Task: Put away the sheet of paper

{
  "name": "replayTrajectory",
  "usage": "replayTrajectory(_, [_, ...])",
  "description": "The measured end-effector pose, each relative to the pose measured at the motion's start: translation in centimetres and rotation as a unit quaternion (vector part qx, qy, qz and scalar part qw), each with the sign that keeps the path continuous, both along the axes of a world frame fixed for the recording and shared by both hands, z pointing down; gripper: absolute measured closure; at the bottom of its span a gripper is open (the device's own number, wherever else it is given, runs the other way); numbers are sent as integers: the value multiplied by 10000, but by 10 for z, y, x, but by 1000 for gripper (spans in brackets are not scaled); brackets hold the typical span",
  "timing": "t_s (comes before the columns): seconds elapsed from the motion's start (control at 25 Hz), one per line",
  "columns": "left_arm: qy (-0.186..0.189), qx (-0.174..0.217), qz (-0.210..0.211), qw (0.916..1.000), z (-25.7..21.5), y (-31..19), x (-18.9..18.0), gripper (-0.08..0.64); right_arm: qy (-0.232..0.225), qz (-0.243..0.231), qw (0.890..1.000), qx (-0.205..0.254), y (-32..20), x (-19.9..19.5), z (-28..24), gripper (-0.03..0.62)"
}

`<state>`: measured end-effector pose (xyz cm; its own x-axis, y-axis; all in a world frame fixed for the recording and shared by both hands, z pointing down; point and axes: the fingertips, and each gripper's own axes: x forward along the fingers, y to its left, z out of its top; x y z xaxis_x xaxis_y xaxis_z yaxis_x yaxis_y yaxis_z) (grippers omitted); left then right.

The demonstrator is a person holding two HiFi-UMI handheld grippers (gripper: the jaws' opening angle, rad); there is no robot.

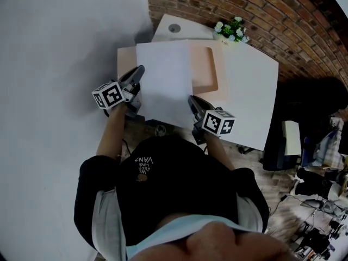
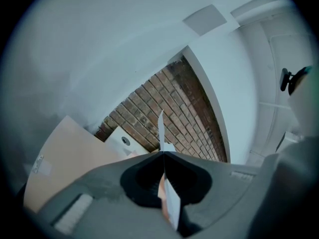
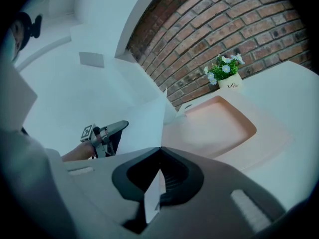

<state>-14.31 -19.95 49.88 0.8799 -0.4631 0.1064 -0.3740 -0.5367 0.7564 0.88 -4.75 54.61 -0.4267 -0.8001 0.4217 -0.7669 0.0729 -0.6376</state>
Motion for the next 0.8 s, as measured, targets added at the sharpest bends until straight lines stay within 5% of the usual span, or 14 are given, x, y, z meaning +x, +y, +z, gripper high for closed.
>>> replayTrajectory(0.8, [-68, -157, 280, 9995, 18, -23, 18, 560, 144, 272, 9993, -195, -17, 10, 15, 594])
